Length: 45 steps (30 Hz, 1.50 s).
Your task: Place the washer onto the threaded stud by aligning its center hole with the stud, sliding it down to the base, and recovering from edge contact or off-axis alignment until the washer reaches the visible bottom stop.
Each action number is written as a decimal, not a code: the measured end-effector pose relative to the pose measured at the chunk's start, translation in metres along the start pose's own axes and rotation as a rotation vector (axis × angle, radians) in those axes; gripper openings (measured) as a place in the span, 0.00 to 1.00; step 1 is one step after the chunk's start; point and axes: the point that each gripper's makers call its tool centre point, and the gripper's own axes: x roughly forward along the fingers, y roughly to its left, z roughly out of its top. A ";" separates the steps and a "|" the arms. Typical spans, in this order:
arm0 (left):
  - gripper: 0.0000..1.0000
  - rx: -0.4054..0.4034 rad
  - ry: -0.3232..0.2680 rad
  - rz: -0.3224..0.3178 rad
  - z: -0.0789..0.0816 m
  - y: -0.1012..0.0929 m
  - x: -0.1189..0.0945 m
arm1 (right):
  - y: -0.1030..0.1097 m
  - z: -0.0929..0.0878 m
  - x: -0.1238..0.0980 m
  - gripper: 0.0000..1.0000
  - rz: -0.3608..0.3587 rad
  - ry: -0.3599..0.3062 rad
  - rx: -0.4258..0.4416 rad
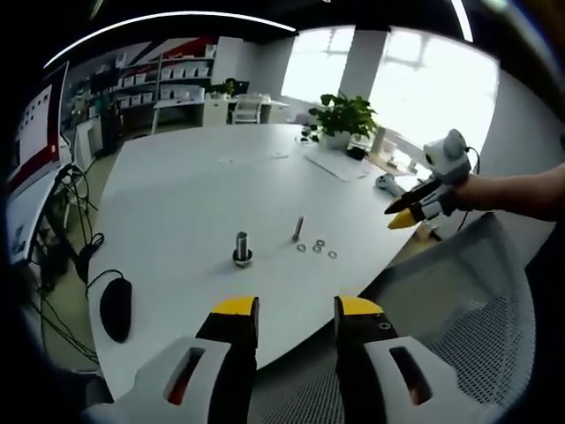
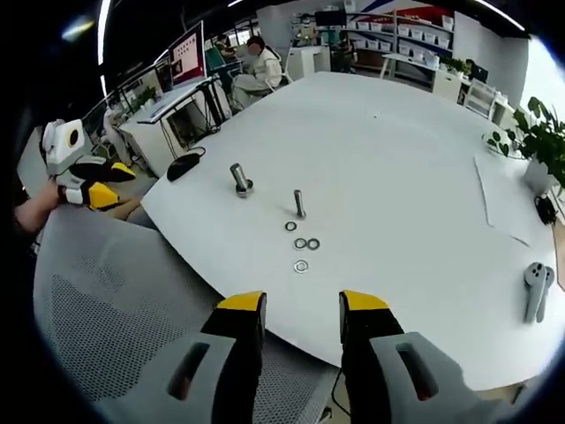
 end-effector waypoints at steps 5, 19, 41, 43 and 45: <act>0.32 -0.002 0.008 0.001 -0.001 0.001 0.001 | -0.003 0.007 0.020 0.35 0.007 0.013 0.003; 0.32 0.000 0.037 0.031 -0.005 0.008 0.001 | -0.004 -0.007 0.053 0.35 0.039 0.088 -0.005; 0.31 0.003 0.077 0.052 -0.012 0.009 0.003 | 0.006 -0.035 0.092 0.33 0.062 0.191 -0.076; 0.31 0.002 0.076 0.051 -0.012 0.009 0.003 | 0.006 -0.035 0.098 0.31 0.067 0.196 -0.111; 0.31 0.000 0.080 0.051 -0.013 0.010 0.003 | 0.007 -0.033 0.101 0.29 0.068 0.201 -0.125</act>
